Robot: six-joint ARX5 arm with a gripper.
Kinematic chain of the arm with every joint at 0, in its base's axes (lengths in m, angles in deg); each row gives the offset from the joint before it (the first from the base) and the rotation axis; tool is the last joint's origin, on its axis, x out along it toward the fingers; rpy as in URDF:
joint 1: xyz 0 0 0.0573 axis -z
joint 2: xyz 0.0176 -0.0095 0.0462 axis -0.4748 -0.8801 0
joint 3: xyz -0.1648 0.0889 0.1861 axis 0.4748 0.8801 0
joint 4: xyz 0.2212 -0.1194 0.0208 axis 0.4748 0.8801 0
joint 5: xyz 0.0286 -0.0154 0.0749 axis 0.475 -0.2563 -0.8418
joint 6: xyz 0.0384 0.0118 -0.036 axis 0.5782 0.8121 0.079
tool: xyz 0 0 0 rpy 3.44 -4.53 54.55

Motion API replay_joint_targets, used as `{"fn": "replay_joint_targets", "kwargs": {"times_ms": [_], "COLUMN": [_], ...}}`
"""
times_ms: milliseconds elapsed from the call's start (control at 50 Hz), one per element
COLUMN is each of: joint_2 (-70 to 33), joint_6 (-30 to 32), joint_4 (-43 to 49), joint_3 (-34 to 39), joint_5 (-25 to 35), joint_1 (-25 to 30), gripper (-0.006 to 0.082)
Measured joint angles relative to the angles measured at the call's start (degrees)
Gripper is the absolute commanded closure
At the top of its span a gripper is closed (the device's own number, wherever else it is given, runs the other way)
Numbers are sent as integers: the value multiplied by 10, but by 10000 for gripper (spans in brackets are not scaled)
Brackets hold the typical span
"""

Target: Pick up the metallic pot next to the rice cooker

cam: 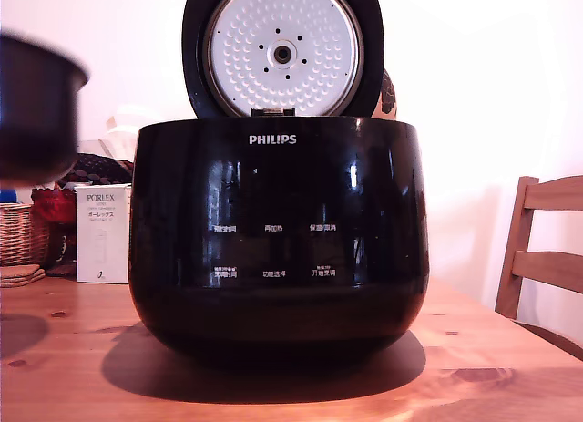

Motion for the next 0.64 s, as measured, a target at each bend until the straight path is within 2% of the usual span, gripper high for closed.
{"fn": "replay_joint_targets", "kwargs": {"times_ms": [180,360,640], "joint_2": [0,0,0], "joint_6": [-28,-45,-54], "joint_4": [-1,2,2], "joint_3": [-31,-33,-33], "joint_5": [0,-13,-24], "joint_1": [55,109,130], "gripper": [791,791,791]}}
